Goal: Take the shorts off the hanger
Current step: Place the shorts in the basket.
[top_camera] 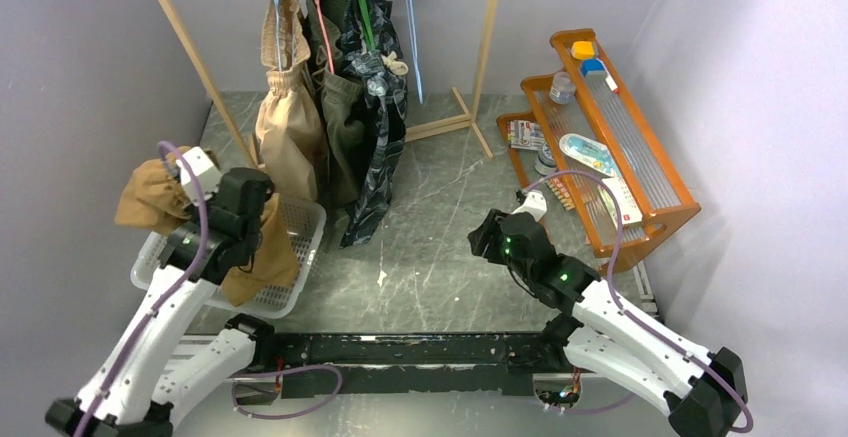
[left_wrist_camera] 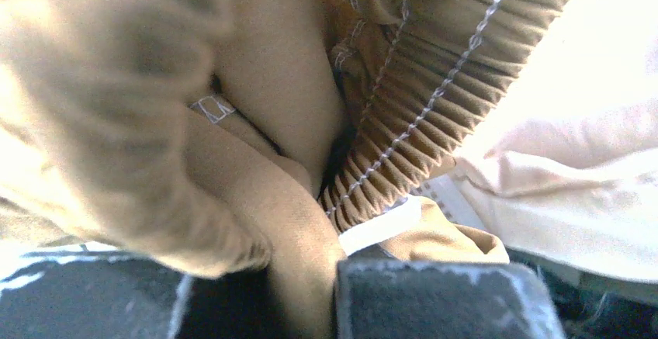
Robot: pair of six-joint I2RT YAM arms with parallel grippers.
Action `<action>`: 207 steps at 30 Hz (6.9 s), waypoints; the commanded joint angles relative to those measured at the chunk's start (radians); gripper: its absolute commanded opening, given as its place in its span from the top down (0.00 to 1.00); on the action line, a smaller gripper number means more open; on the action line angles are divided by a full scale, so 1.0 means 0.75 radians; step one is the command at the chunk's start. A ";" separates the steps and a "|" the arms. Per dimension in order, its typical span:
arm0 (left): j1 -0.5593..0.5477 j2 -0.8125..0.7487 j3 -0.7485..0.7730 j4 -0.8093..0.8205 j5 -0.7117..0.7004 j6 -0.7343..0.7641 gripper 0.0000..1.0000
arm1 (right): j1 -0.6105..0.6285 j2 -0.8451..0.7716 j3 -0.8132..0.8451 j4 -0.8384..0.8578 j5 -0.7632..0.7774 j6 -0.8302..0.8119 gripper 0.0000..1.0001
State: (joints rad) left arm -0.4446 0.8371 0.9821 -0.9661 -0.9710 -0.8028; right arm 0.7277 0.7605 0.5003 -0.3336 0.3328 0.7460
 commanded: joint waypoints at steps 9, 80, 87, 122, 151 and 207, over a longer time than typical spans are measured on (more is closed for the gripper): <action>0.536 0.021 -0.168 0.392 0.643 0.285 0.93 | -0.001 -0.036 0.018 -0.030 -0.016 0.034 0.45; 0.996 -0.138 -0.093 0.327 0.590 0.053 0.06 | -0.002 0.046 0.033 -0.018 -0.081 0.012 0.44; 0.997 -0.033 -0.097 0.437 0.287 -0.044 0.09 | -0.003 0.097 0.081 -0.041 -0.089 -0.011 0.43; 1.076 -0.007 -0.375 0.630 1.323 -0.036 0.93 | -0.001 0.154 0.060 0.010 -0.172 -0.007 0.42; 1.096 -0.102 -0.487 0.525 1.032 -0.175 0.21 | -0.003 0.141 0.077 -0.046 -0.185 -0.013 0.42; 1.222 -0.304 -0.348 0.547 1.542 0.115 0.05 | -0.001 0.086 0.178 0.018 -0.249 -0.118 0.26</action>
State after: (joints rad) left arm 0.4641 0.6201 0.7799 -0.5819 -0.0151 -0.7639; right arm 0.7277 0.8539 0.5941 -0.3595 0.1680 0.6804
